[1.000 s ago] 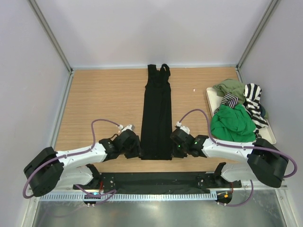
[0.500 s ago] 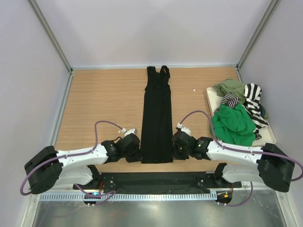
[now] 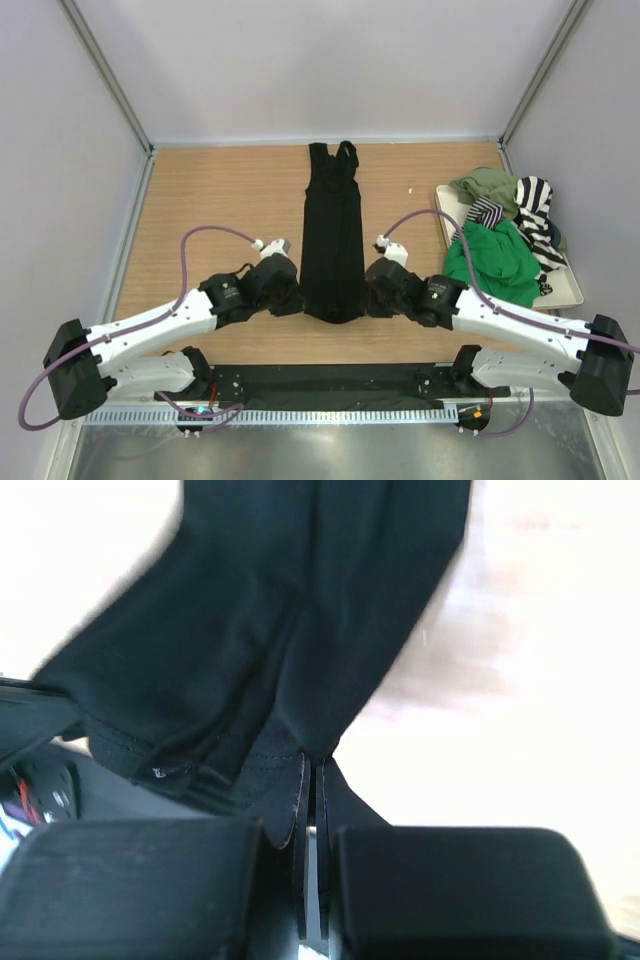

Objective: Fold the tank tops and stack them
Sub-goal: Fold the tank top

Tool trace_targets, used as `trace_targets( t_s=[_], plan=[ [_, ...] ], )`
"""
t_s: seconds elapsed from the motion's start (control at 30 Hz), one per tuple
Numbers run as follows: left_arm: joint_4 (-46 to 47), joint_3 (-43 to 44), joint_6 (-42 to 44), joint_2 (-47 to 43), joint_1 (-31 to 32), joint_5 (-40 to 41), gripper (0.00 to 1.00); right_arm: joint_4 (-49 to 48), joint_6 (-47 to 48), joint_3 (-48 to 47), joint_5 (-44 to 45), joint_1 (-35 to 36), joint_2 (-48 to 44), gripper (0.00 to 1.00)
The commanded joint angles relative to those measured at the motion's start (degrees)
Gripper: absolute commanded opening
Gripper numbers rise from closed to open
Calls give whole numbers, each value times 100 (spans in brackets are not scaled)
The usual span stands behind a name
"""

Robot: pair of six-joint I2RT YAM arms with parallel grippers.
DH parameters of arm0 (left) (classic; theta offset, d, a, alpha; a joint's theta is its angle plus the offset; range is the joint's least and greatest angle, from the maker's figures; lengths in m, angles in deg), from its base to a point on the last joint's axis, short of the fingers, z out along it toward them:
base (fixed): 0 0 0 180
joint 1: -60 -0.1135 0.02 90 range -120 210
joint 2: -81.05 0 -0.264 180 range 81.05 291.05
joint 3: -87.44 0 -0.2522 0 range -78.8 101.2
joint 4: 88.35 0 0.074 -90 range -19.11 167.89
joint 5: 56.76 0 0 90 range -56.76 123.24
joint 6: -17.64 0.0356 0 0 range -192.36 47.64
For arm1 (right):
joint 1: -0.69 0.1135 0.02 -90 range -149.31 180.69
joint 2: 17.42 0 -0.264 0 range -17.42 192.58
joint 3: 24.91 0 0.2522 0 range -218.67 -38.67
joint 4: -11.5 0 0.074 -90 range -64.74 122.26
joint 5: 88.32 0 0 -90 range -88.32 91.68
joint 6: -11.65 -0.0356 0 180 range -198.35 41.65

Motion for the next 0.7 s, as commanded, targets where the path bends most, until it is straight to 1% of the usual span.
trace_targets(
  t_s=[0.0,0.07,0.1,0.2,0.33,0.37,0.5,0.67],
  plan=[
    [-266,408,453,299,-418,166,0,100,493,-692,708,-242,418,1],
    [-248,627,716,553,-760,25,0,-31,782,-955,551,-496,630,1],
    [-248,706,787,633,-858,8,0,-75,871,-1035,446,-794,839,1],
    [-204,1014,1103,897,-1253,-10,0,-356,1221,-1299,112,-1365,1087,1],
    [-194,1646,1639,1476,-1771,-107,0,-436,1548,-1930,-21,-1781,1842,1],
    [-204,1778,1762,1739,-1834,-133,0,-445,1600,-2028,-13,-1842,1965,1],
    [-151,2297,2062,2337,-2062,-220,0,-498,1803,-2485,-161,-2141,2616,1],
    [59,2772,2255,2839,-2212,-195,0,-524,1944,-3021,-249,-2466,3275,1]
  ],
)
